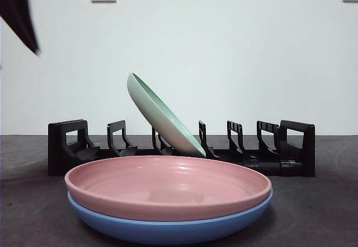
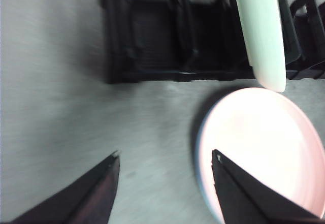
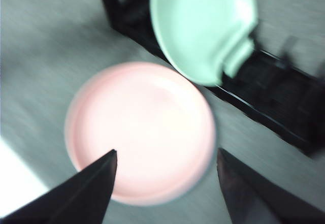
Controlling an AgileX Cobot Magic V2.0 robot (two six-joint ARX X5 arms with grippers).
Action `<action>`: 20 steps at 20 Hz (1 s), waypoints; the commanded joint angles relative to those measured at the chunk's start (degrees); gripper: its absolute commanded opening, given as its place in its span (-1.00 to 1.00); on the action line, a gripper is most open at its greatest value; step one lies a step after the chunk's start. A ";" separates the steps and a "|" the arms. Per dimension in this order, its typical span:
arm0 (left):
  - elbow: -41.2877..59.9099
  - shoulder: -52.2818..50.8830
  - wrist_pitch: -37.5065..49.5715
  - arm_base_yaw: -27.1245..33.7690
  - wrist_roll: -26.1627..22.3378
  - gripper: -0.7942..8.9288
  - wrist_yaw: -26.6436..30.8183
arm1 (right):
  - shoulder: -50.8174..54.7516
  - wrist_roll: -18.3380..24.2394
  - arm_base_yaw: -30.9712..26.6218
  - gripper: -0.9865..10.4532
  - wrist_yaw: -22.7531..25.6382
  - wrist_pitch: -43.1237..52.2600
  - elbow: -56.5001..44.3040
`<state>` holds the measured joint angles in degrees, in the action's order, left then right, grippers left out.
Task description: Place the plate
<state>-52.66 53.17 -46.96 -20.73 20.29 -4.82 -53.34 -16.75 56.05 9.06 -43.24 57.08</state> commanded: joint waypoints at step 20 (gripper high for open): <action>-6.86 -14.12 -15.61 4.24 -5.70 -0.26 -0.02 | -57.07 6.56 -10.05 -0.30 -14.58 -4.92 48.89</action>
<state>-58.33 38.87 -63.02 -16.40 14.96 -4.82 -109.14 -11.07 45.63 -5.78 -48.49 104.22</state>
